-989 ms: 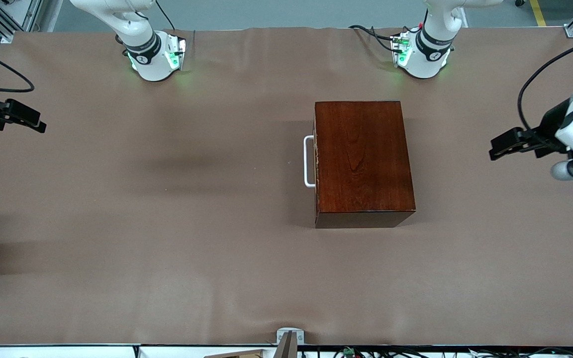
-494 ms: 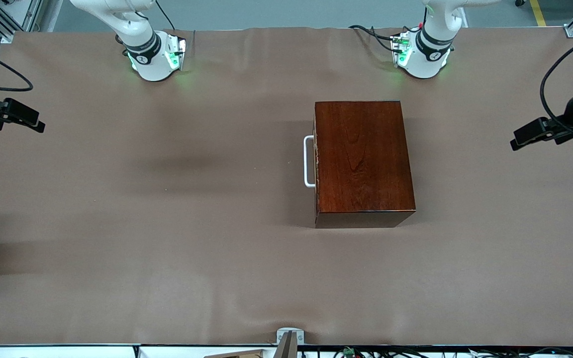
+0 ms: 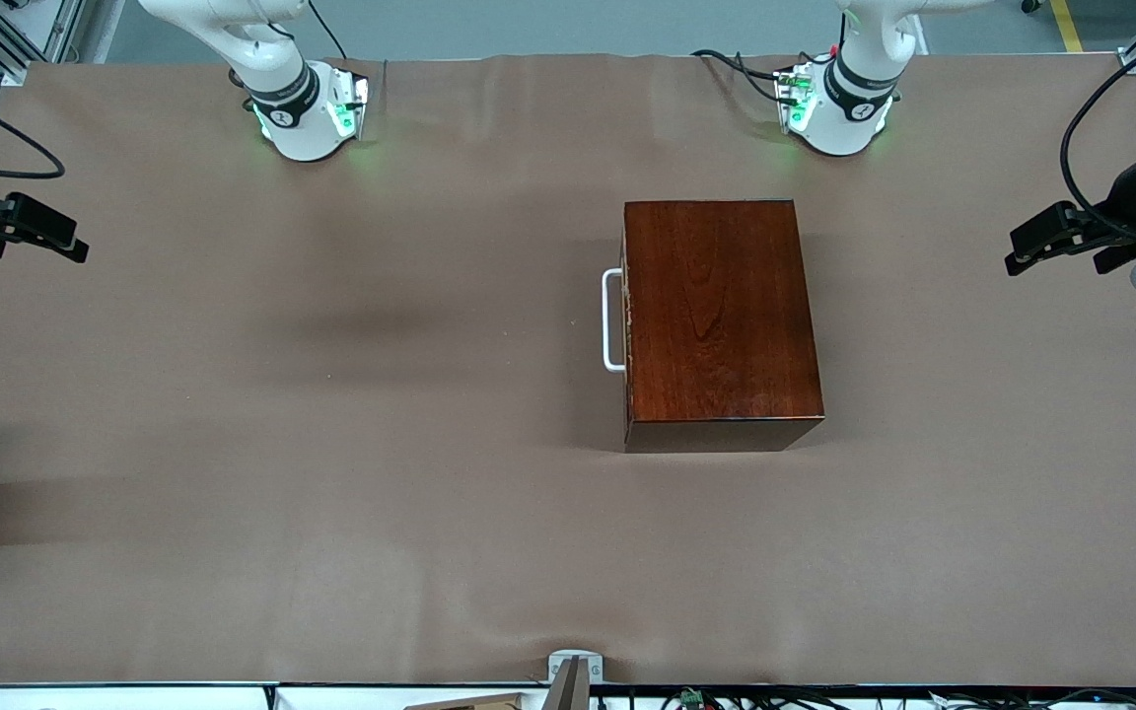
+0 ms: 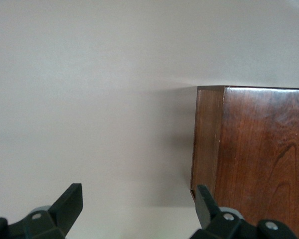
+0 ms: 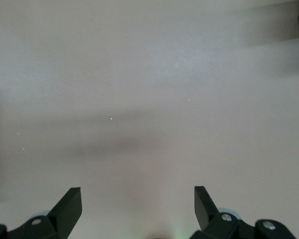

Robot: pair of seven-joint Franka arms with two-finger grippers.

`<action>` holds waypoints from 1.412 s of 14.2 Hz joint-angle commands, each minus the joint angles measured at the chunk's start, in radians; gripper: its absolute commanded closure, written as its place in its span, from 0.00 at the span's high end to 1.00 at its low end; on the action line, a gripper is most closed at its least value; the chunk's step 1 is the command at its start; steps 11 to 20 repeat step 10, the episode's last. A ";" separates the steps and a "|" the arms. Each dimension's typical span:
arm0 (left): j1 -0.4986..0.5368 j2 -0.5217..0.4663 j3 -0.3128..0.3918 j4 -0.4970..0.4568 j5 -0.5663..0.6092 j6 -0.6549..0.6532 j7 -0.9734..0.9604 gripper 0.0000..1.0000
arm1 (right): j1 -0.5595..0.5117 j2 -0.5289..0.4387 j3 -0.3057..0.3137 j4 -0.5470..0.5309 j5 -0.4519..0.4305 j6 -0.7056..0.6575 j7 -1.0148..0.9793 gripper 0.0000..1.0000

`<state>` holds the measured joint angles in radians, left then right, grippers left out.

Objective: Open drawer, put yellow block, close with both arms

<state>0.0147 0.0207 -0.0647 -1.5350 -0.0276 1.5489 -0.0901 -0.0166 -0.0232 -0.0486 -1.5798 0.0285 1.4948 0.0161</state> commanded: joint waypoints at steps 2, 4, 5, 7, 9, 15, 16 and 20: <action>0.008 -0.024 -0.010 -0.031 -0.008 0.017 -0.010 1.00 | -0.005 -0.003 0.004 0.018 0.002 -0.013 0.018 1.00; 0.010 -0.024 -0.010 -0.031 -0.006 0.016 0.006 1.00 | 0.001 0.006 0.004 0.018 0.001 -0.013 0.016 1.00; 0.010 -0.024 -0.007 -0.030 -0.008 0.016 0.036 1.00 | 0.001 0.006 0.004 0.018 0.001 -0.013 0.010 1.00; 0.010 -0.024 -0.004 -0.030 -0.005 0.013 0.043 1.00 | 0.000 0.006 0.004 0.018 0.001 -0.014 0.012 1.00; 0.008 -0.022 -0.004 -0.028 0.000 0.013 0.039 1.00 | 0.001 0.006 0.004 0.018 0.001 -0.014 0.010 1.00; 0.008 -0.021 -0.004 -0.028 0.001 0.014 0.041 1.00 | 0.003 0.006 0.006 0.017 0.001 -0.014 0.008 1.00; 0.008 -0.021 -0.004 -0.028 0.001 0.014 0.041 1.00 | 0.003 0.006 0.006 0.017 0.001 -0.014 0.008 1.00; 0.008 -0.021 -0.004 -0.028 0.001 0.014 0.041 1.00 | 0.003 0.006 0.006 0.017 0.001 -0.014 0.008 1.00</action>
